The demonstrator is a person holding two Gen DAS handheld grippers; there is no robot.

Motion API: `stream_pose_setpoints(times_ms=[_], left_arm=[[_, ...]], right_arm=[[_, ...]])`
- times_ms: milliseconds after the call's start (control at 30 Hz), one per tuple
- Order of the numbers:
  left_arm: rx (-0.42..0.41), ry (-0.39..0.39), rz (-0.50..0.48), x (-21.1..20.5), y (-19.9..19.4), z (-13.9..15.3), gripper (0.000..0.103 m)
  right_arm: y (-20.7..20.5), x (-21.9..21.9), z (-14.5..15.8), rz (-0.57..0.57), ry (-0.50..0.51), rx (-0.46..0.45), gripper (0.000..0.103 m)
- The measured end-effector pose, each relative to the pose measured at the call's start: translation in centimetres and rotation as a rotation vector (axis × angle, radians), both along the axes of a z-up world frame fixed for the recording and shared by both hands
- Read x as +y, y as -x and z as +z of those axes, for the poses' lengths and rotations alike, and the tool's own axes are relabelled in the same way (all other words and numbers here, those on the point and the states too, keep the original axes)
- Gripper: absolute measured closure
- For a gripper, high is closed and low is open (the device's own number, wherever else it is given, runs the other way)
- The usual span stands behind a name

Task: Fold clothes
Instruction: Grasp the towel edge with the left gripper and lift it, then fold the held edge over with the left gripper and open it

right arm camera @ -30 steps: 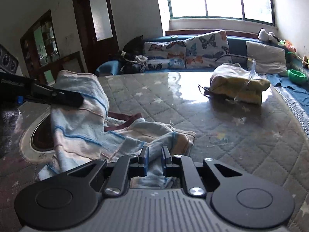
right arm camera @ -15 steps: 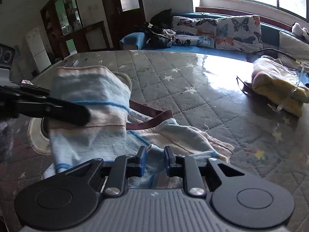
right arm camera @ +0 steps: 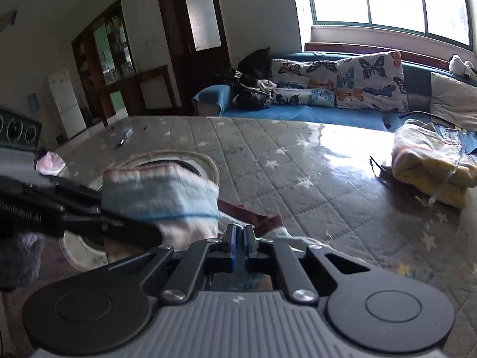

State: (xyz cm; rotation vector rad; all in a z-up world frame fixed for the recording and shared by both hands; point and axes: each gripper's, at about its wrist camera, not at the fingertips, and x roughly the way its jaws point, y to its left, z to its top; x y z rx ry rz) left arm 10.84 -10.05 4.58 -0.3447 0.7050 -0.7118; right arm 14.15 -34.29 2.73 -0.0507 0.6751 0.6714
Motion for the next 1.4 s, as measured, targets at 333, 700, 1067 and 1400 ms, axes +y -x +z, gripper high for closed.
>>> stream_pose_setpoints(times_ms=[333,700,1067,1400], left_arm=[[-0.01,-0.001,0.0,0.0,-0.3,0.6,0.096],[-0.058,-0.015,-0.031,-2.4,-1.0,2.7,0.096],[-0.065,0.0,-0.01,-0.4,-0.4,3.4,0.096],[-0.018,-0.069,-0.067,-6.3,-3.5,2.1,0.087]], right_arm=[[0.1,-2.3,-0.8,-0.058,0.0,0.032,0.091],[-1.2,-4.2,-2.8,-0.162,0.058,0.027,0.091],[1.7,-4.6,-1.5,0.02,0.058,0.024,0.09],[4.6,-6.6,-0.7,-0.055,0.012,0.022,0.09]])
